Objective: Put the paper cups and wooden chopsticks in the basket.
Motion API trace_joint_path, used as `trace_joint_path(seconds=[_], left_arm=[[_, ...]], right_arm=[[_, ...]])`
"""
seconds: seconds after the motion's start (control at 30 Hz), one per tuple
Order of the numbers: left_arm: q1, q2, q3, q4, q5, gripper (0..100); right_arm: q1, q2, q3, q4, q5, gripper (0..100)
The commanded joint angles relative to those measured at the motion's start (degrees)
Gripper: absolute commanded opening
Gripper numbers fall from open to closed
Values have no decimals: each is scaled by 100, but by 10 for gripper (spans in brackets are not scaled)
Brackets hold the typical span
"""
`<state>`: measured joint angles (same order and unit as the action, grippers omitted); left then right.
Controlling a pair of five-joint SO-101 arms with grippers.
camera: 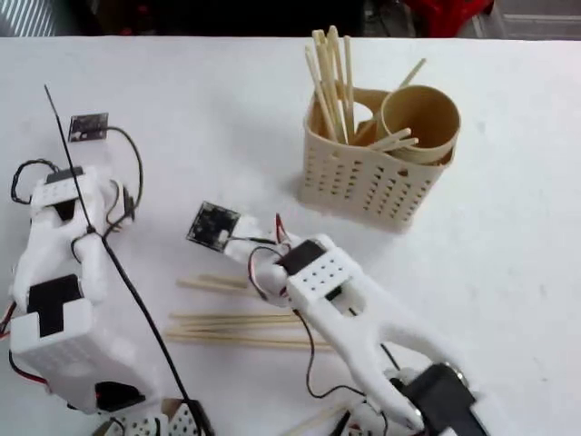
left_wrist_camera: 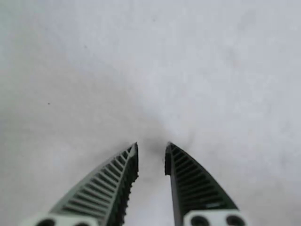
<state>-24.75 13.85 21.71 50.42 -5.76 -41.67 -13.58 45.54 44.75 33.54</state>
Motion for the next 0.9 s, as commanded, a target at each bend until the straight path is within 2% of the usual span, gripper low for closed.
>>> trace_joint_path(seconds=[0.0, 0.43, 0.63, 0.87], left_arm=[[22, -101, -70, -88, 62, 113], [22, -101, -70, -88, 53, 113], [22, -101, -70, -79, 53, 113], [22, -101, -70, -88, 62, 113]], right_arm=[[-22, 268, -26, -163, 53, 184], [-22, 998, -97, -180, 62, 180], [13, 1174, -273, -84, 246, 9], [110, 664, -264, -40, 123, 16]])
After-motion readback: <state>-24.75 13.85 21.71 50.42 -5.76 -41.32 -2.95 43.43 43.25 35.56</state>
